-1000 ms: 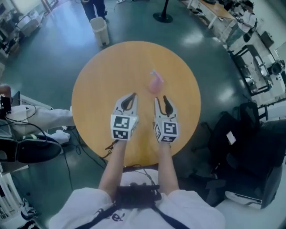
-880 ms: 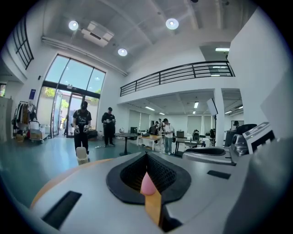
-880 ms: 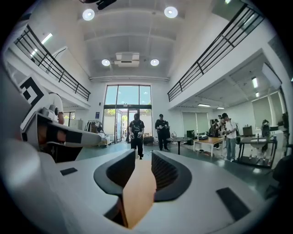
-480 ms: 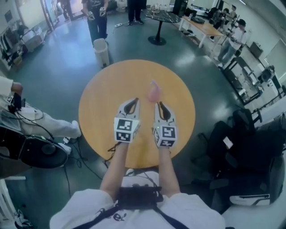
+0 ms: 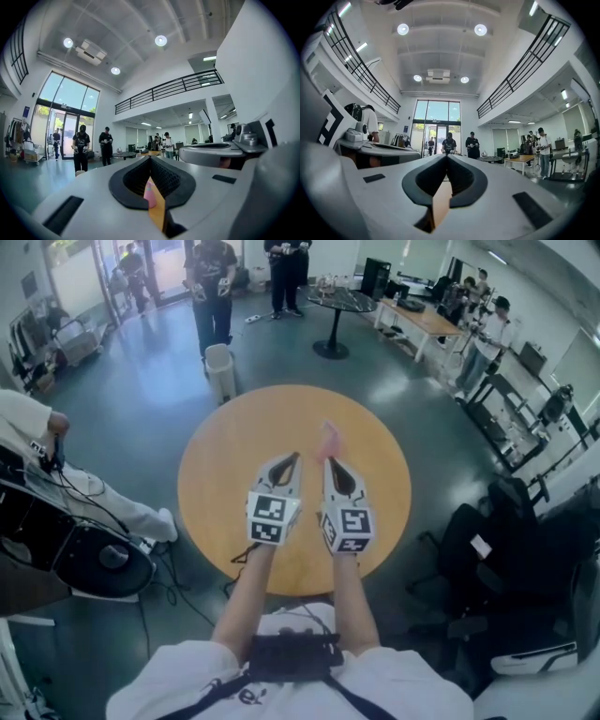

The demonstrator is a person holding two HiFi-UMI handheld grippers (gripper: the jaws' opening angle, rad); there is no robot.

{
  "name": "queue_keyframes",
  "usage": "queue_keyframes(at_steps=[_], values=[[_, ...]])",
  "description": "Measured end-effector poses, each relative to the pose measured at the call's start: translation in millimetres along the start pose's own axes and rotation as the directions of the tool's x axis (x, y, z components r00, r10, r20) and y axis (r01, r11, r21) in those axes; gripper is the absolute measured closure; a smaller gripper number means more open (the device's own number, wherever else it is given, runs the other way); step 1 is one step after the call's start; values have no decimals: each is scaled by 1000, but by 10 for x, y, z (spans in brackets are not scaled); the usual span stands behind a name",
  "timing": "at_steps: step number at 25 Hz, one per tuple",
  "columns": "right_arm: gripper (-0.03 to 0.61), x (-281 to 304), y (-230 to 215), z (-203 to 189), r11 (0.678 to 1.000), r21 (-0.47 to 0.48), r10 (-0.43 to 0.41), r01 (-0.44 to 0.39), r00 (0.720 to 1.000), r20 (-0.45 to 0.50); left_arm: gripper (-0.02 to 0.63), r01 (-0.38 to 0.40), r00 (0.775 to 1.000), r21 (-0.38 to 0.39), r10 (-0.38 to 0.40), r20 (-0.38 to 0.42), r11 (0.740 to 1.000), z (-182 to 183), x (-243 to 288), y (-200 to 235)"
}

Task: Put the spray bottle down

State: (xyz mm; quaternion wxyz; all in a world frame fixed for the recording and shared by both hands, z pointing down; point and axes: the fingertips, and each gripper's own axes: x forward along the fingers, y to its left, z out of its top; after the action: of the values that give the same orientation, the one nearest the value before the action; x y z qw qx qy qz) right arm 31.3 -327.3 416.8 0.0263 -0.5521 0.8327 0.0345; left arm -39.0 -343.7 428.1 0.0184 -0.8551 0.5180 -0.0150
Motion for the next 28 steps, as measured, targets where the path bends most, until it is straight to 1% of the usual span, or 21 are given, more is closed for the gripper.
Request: queue_keyframes(at_steps=[5, 11, 17, 22, 28], values=[[555, -32, 104, 80, 1000, -29, 10, -10, 1000, 2, 603, 0, 1000, 7, 0, 10, 1000, 47, -73, 35], [555, -40, 87, 214, 999, -32, -15, 16, 1000, 26, 603, -10, 999, 6, 10, 35, 1000, 171, -98, 97], [555, 5, 163, 300, 999, -36, -13, 14, 999, 34, 603, -20, 999, 6, 20, 50, 1000, 271, -148, 202], [555, 16, 271, 320, 1000, -31, 3, -2, 999, 42, 603, -28, 998, 5, 27, 49, 1000, 281, -201, 257], [555, 34, 328, 242, 1000, -23, -6, 6, 1000, 4, 603, -41, 998, 3, 41, 44, 999, 265, -274, 318]])
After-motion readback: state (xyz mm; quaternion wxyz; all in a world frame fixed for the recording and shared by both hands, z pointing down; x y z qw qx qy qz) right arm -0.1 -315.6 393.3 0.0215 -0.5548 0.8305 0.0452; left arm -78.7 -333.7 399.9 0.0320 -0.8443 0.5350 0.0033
